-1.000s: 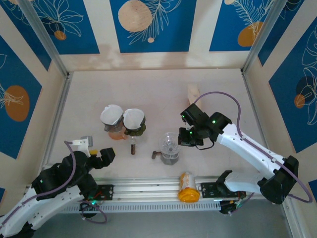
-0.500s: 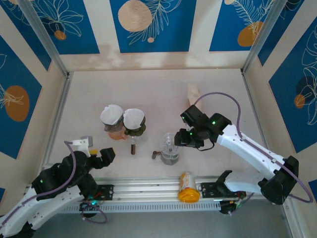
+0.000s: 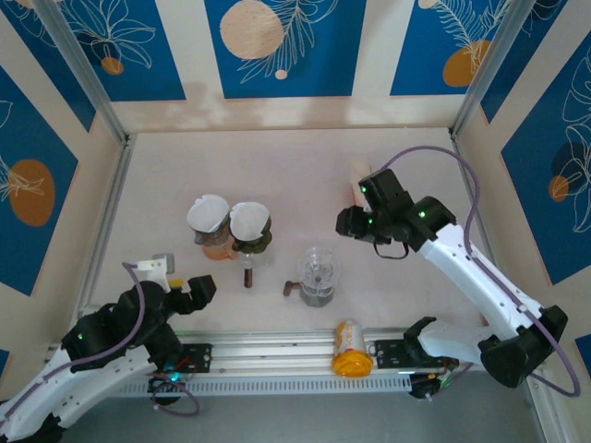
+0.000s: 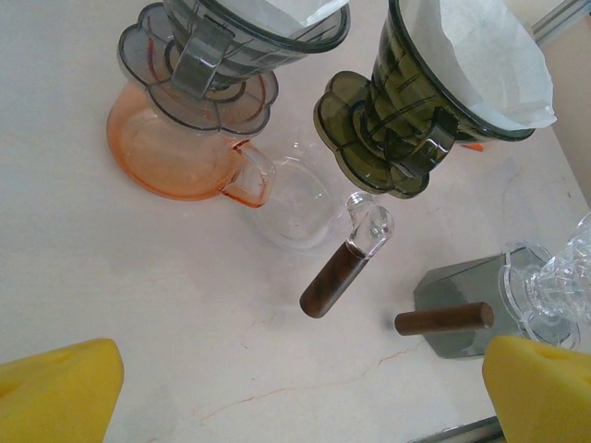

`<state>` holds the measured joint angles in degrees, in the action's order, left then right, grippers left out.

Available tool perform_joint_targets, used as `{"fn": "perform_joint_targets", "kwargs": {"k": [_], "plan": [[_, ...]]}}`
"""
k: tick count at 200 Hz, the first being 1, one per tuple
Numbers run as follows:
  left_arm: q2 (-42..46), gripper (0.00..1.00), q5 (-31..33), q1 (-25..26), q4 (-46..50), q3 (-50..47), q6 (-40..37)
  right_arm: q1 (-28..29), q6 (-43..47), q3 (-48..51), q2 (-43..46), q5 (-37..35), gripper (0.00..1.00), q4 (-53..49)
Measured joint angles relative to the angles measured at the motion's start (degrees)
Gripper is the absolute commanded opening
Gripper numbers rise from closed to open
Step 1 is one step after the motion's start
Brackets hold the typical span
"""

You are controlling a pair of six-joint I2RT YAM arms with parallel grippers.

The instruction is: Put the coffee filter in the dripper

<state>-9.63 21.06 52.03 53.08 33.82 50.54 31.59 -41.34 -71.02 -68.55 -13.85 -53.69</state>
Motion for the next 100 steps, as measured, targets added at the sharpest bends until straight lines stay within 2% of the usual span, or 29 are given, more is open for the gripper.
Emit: {"fn": "perform_joint_targets", "kwargs": {"k": [45, 68, 100], "plan": [[-4.5, 1.0, -1.0, 0.0, -2.8, 0.0, 0.0, -7.6, 5.5, -9.0, -16.5, -5.9, 0.37, 7.1], [-5.7, 1.0, -1.6, 0.0, -4.2, -0.1, 0.0, -10.3, 10.5, -15.0, -25.2, -9.4, 0.35, 8.4], [-5.7, 1.0, -2.0, 0.0, -5.5, -0.6, 0.0, -12.7, 16.5, -18.3, -32.6, -12.3, 0.3, 9.2]]}}
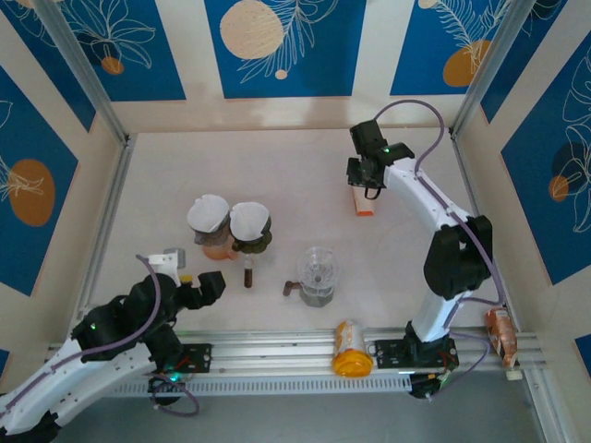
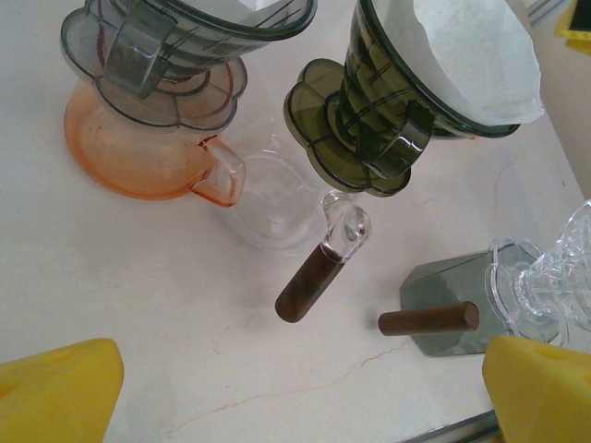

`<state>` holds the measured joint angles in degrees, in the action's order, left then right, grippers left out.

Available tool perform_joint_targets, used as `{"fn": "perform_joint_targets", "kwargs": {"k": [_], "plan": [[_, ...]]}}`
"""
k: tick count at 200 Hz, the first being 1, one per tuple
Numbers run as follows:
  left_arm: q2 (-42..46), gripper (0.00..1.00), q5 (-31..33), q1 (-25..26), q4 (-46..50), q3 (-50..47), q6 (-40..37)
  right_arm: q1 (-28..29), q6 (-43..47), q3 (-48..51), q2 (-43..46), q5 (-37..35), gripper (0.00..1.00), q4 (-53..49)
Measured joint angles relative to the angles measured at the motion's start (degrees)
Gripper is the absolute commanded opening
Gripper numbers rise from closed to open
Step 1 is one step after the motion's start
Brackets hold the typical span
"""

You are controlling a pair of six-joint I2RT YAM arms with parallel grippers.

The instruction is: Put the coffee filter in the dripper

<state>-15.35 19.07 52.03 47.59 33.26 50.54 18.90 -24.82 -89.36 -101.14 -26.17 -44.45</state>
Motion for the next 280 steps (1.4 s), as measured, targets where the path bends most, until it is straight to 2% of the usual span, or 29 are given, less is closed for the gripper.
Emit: {"fn": "perform_joint_targets", "kwargs": {"k": [90, 209, 254, 280], "plan": [[0.0, 1.0, 0.0, 0.0, -0.3, -0.2, 0.0, -1.1, 6.8, -1.0, -6.1, -2.8, 0.29, 0.7], [-0.1, 1.0, 0.0, 0.0, -0.3, -0.3, 0.0, -1.1, 9.0, -5.8, -12.3, -5.6, 0.28, 0.5], [-0.1, 1.0, 0.0, 0.0, -0.2, -0.3, 0.0, -1.1, 9.4, -6.9, -14.2, -6.1, 0.18, 0.3], [-0.1, 1.0, 0.0, 0.0, -0.2, -0.3, 0.0, -1.1, 9.5, -6.9, -14.3, -6.7, 0.04, 0.4]]}}
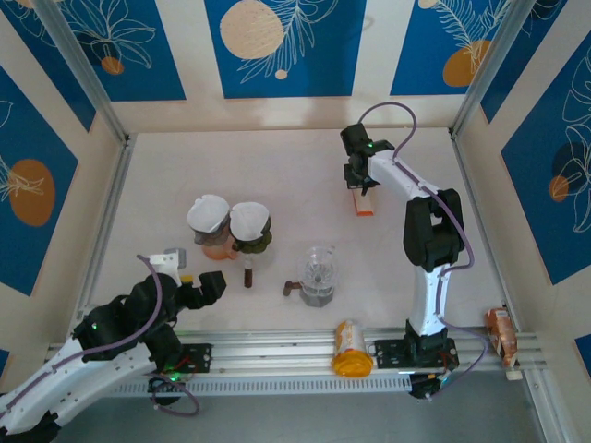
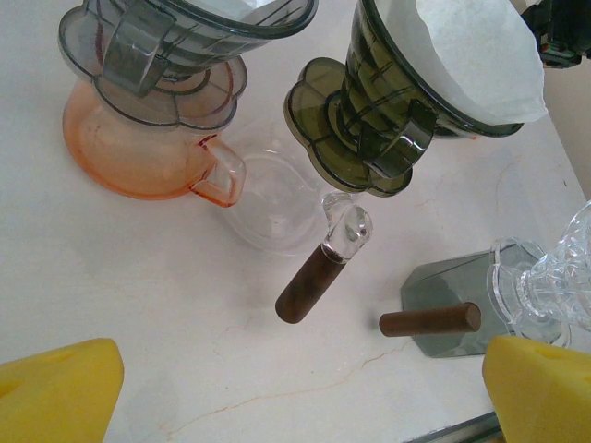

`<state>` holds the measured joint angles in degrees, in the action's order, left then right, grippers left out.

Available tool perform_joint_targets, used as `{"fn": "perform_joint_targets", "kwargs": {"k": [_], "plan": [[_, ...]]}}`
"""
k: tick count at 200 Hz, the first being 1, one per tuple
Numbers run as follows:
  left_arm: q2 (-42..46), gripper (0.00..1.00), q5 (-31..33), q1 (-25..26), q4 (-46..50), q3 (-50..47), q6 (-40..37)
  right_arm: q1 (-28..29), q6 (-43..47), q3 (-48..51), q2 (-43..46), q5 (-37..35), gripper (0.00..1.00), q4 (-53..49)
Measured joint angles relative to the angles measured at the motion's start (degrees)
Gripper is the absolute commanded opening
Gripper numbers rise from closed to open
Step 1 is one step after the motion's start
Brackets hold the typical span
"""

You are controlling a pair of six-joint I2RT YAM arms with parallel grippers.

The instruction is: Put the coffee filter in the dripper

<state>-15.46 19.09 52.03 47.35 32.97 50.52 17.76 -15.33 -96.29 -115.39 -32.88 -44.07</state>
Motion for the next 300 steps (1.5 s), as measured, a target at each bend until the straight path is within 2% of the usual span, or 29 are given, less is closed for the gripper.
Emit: {"fn": "perform_joint_targets", "kwargs": {"k": [8, 42, 73, 122, 157, 204, 234, 267, 300], "plan": [[0.0, 1.0, 0.0, 0.0, 0.0, 0.0, 0.0, 0.0, 0.2, 0.0, 0.0, -0.2, 0.0, 0.0], [0.0, 1.0, 0.0, 0.0, 0.0, 0.0, 0.0, 0.1, -0.2, 0.3, 0.5, -0.2, 0.0, 0.2], [0.0, 1.0, 0.0, 0.0, 0.0, 0.0, 0.0, 0.7, -1.7, 3.4, 5.9, -0.2, 0.0, -0.2], [0.7, 1.0, 0.0, 0.0, 0.2, 0.0, 0.0, 3.7, -6.6, 12.5, 23.4, -0.2, 0.0, -1.1], [1.6, 1.0, 0.0, 0.0, 0.4, 0.0, 0.0, 8.7, -9.9, 18.8, 36.8, -0.1, 0.0, -4.6], [1.9, 1.0, 0.0, 0.0, 0.7, 0.0, 0.0, 16.8, -14.2, 17.3, 49.9, 6.0, 0.0, -15.0], [1.9, 1.0, 0.0, 0.0, 0.7, 0.0, 0.0, 19.6, -17.0, 10.0, 50.2, 13.1, 0.0, -24.1], [1.9, 1.0, 0.0, 0.0, 0.6, 0.0, 0.0, 23.5, -20.7, 2.5, 46.9, 20.5, 0.0, -33.1], [1.9, 1.0, -0.3, 0.0, 0.1, 0.0, 0.0, 26.7, -24.2, 0.4, 42.0, 26.3, 0.0, -38.0]]}}
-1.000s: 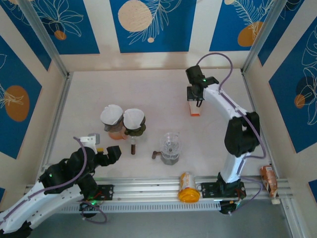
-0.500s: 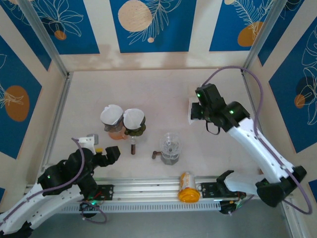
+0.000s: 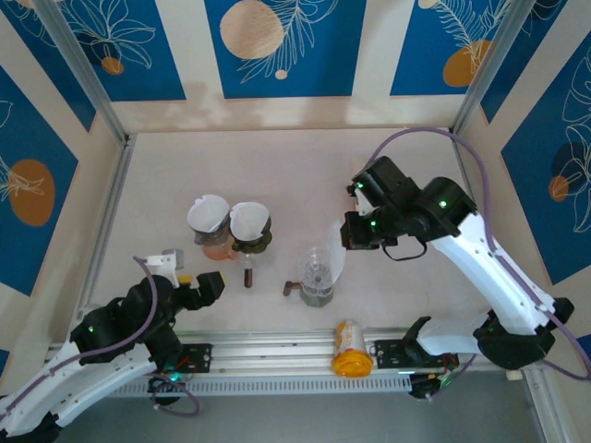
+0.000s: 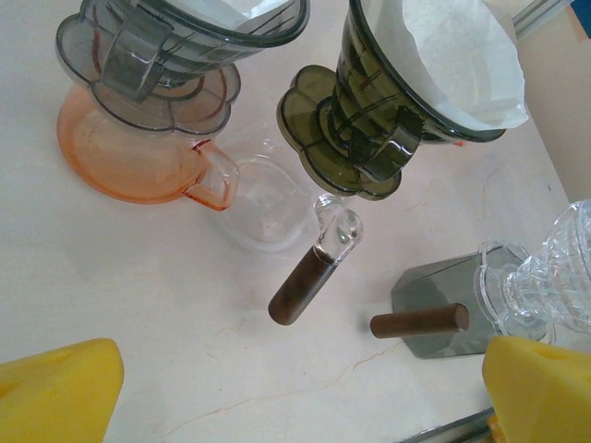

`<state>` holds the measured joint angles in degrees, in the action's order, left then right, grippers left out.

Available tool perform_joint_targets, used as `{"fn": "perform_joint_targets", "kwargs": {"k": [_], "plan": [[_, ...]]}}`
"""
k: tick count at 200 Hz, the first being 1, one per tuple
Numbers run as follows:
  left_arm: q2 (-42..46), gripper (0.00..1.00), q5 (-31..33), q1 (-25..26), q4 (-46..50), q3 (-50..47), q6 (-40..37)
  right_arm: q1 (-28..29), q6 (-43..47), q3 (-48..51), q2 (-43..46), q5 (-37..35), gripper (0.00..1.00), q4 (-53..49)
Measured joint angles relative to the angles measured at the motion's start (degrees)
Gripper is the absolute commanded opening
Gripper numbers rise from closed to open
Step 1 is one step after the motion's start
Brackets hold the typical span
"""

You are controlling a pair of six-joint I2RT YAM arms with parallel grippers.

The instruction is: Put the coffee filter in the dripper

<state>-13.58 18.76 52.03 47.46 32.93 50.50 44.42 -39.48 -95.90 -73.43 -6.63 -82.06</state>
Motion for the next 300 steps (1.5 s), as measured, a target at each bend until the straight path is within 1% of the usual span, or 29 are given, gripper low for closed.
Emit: {"fn": "perform_joint_targets", "kwargs": {"k": [44, 98, 140, 219, 268, 280, 300], "plan": [[0.0, 1.0, -0.4, 0.0, 0.1, 0.0, -0.1, -0.3, -3.7, 0.0, -5.0, 3.7, 0.0, -2.9], [0.0, 1.0, -1.1, 0.0, 0.0, 0.3, -1.1, -1.6, -5.4, -0.1, -11.2, 4.9, 0.0, -5.5], [0.0, 1.0, -2.2, 0.0, -0.4, 0.3, -1.3, -1.6, -5.4, -0.4, -15.6, 3.5, 0.0, -5.8], [-3.0, 1.0, -3.8, 0.0, -2.2, 0.8, -1.6, -1.7, -4.3, 0.2, -16.4, 0.7, 0.0, -3.3], [-6.6, 0.99, -7.3, 0.0, -5.0, 1.5, -3.2, -0.4, -3.6, 0.3, -18.3, -1.9, 0.0, -1.9], [-8.0, 0.98, -8.6, 0.0, -6.3, 1.9, -4.0, 0.2, -3.4, 0.3, -18.6, -2.5, 0.04, -1.5], [-12.1, 0.97, -11.5, 0.0, -8.7, 3.7, -5.3, 1.2, -3.1, 0.3, -18.7, -3.7, 0.16, -1.2]]}}
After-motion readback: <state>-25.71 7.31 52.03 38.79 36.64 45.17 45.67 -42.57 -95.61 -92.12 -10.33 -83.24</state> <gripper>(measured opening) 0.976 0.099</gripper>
